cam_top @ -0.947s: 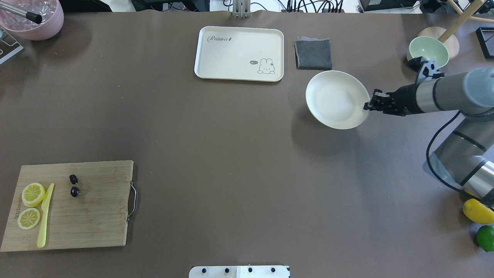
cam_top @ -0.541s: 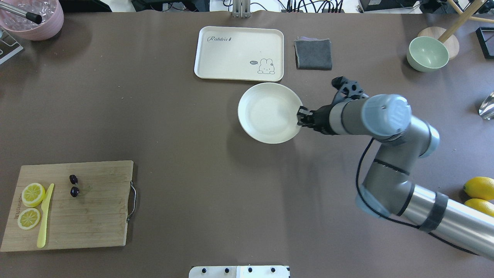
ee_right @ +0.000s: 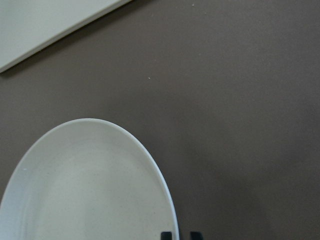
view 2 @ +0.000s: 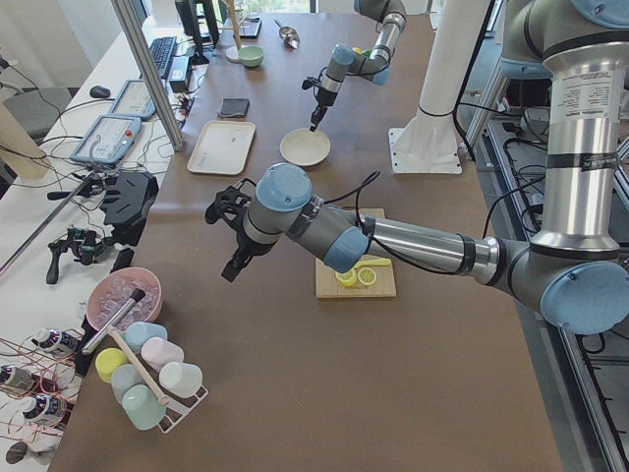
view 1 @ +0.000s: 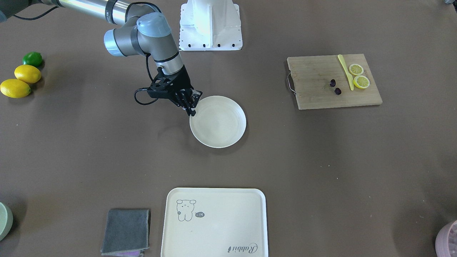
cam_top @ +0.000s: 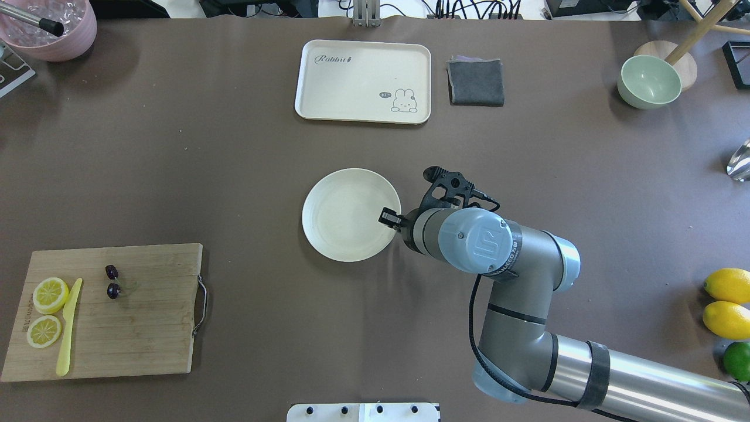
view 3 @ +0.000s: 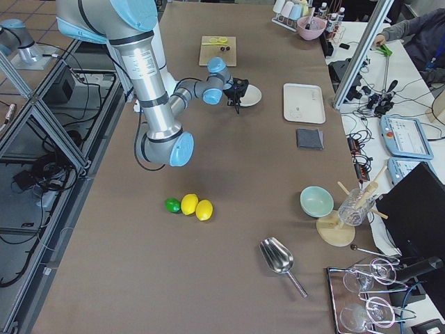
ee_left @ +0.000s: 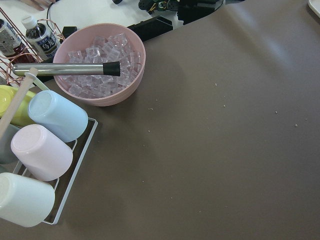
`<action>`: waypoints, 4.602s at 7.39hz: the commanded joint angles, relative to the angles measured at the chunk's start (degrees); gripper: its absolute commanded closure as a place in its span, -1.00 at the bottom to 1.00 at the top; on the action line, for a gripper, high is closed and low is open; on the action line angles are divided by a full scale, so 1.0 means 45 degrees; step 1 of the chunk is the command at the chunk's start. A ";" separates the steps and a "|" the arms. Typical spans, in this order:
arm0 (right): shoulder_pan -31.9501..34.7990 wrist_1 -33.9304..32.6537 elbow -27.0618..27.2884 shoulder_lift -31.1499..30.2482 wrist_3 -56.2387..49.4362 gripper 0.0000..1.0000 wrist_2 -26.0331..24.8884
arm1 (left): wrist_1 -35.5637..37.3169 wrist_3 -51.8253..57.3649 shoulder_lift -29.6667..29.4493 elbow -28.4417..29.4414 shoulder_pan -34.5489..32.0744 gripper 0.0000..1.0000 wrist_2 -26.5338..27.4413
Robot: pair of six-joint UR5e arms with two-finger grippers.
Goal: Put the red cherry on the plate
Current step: 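Slide the white plate with the right gripper toward the table center, then retract the right arm from the plate while the left arm reaches toward the board, then lower the left gripper and grasp the dark red cherries on the cutting board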
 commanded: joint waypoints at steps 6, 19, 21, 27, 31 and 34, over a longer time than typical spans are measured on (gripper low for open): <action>0.5836 -0.3300 0.2519 -0.1519 -0.7411 -1.00 0.5706 | -0.1266 -0.6838 0.1383 -0.1441 0.3226 -0.96 -0.0274; 1.3057 -0.4260 0.2014 -0.5785 -1.9307 -1.00 0.9547 | -0.4160 -1.6258 0.1973 -0.1211 1.1575 -0.42 0.5566; 1.3154 -0.4260 0.2014 -0.5824 -1.9307 -1.00 0.9507 | -0.4141 -1.6789 0.2071 -0.1152 1.2082 -0.32 0.6032; 1.3272 -0.4221 0.2034 -0.5921 -1.9307 -1.00 0.9507 | -0.4141 -1.6753 0.2071 -0.0820 1.2278 0.63 0.6347; 1.3330 -0.4221 0.2034 -0.5980 -1.9307 -1.00 0.9546 | -0.4160 -1.6791 0.1586 -0.1541 1.2221 1.00 0.6289; 1.3661 -0.4123 0.2033 -0.6836 -1.9307 -1.00 0.9643 | -0.3094 -1.7392 -0.1315 -0.1290 1.2181 1.00 0.6211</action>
